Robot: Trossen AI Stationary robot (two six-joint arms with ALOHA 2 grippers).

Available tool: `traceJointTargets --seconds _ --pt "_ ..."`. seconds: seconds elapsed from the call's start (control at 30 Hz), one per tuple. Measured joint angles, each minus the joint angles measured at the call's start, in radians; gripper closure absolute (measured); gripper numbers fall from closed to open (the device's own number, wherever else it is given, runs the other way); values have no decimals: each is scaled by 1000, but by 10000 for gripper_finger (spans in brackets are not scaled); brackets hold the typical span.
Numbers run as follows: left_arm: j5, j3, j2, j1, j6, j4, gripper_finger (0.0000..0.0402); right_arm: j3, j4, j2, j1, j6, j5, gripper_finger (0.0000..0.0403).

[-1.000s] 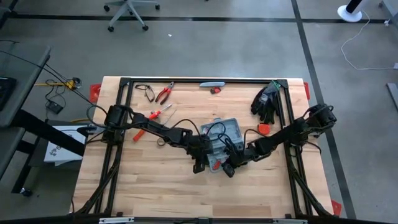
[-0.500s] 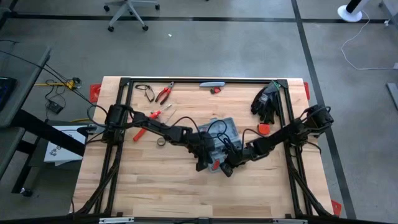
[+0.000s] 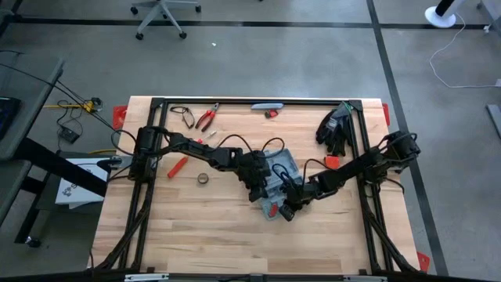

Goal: Prefit tool cases
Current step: Put the orange multi-bit set into the gray tool case

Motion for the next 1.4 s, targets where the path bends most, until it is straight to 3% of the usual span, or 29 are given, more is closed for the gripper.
traceJointTargets --seconds 0.33,0.6,0.87,1.1,1.23,1.4 --pt "1 0 0 -14 -34 0 401 0 6 0 -3 -70 -9 403" --pt "12 0 0 -32 -94 -2 395 0 40 -7 -44 -177 -91 403" --pt "73 0 0 -55 -120 1 315 0 65 -10 -61 -371 -146 402" --pt "-17 0 0 -90 -122 1 238 0 30 -11 -52 -454 -246 402" --pt "-64 0 0 -98 -93 2 230 0 27 -12 -38 -436 -223 402" --pt "-92 0 2 -98 -68 3 229 0 26 -12 -24 -327 -103 403"
